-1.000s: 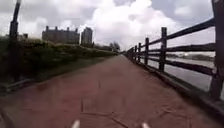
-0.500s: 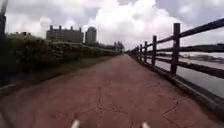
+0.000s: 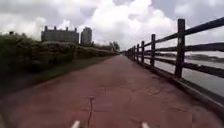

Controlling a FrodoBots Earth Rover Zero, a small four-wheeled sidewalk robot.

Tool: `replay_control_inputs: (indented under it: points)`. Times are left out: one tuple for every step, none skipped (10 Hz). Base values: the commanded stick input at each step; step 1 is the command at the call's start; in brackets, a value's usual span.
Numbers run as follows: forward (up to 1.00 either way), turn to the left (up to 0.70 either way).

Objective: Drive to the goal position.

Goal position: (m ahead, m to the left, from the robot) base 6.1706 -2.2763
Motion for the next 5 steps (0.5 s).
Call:
replay_control_inputs:
  points:
    - [0.85, 0.11]
    - [0.85, 0.11]
    - [0.85, 0.11]
    - [0.85, 0.11]
    - [0.85, 0.11]
